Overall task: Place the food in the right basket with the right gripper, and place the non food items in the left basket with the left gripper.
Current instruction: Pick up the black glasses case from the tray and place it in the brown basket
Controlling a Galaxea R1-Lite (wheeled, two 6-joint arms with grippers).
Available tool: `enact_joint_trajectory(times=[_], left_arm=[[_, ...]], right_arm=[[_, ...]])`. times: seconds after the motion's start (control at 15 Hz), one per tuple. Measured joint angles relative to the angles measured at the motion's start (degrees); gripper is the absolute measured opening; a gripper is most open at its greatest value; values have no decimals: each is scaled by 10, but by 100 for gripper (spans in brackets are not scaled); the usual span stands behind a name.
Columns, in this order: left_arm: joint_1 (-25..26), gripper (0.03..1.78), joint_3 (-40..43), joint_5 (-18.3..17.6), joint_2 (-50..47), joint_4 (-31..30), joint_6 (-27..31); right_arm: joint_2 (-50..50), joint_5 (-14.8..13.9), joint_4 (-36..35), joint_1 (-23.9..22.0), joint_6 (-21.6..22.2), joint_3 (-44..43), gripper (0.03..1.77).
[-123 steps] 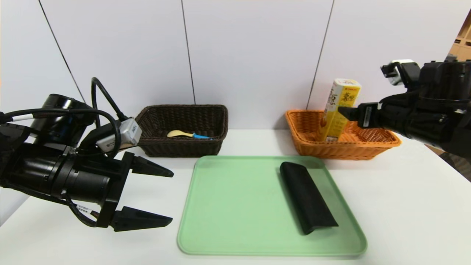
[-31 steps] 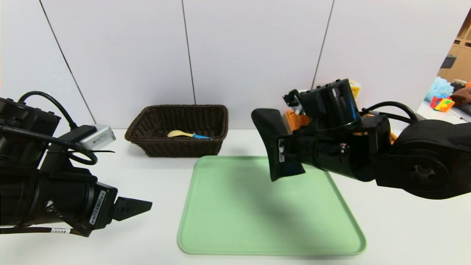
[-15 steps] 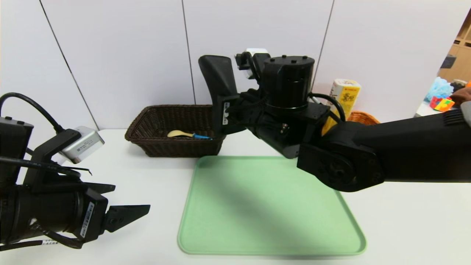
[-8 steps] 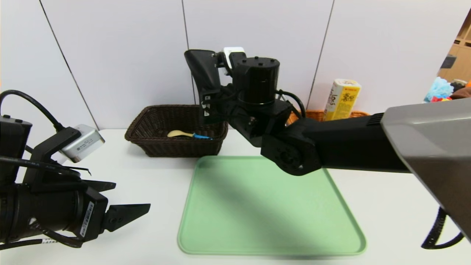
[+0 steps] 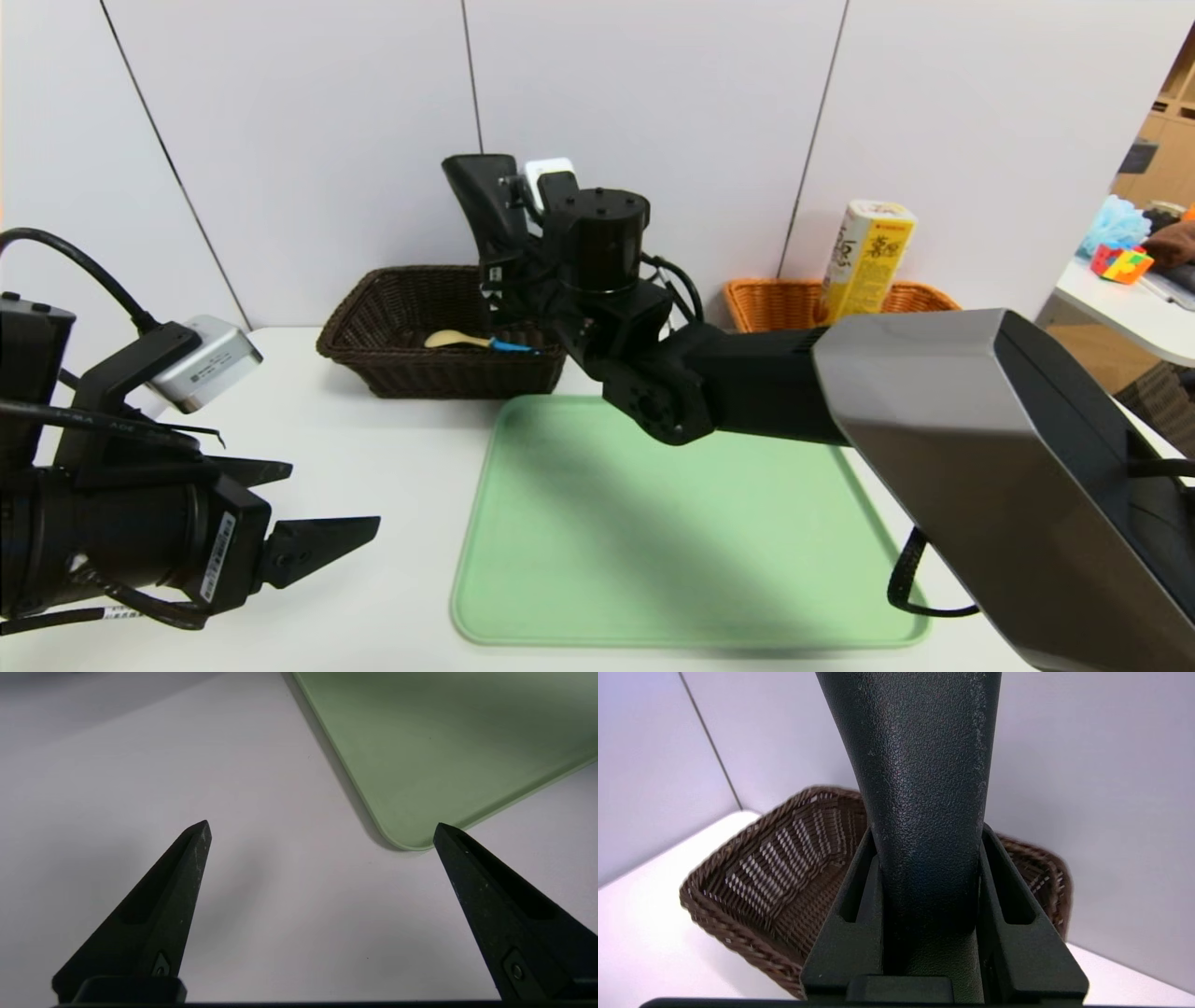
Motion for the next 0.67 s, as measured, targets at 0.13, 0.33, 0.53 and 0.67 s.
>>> enact_joint_trajectory(times=[0.13, 0.33, 0.53, 0.67], left_arm=[[0, 169, 5, -1, 0, -11, 0], [0, 169, 15, -1, -1, -17, 0], [0, 169, 17, -1, -3, -18, 0], [0, 169, 17, -1, -4, -18, 0]], right_arm=[[14, 10, 0, -3, 0, -3, 53], [28, 12, -1, -5, -2, -4, 53], [36, 15, -3, -6, -2, -4, 53], [39, 15, -3, -7, -2, -4, 53]])
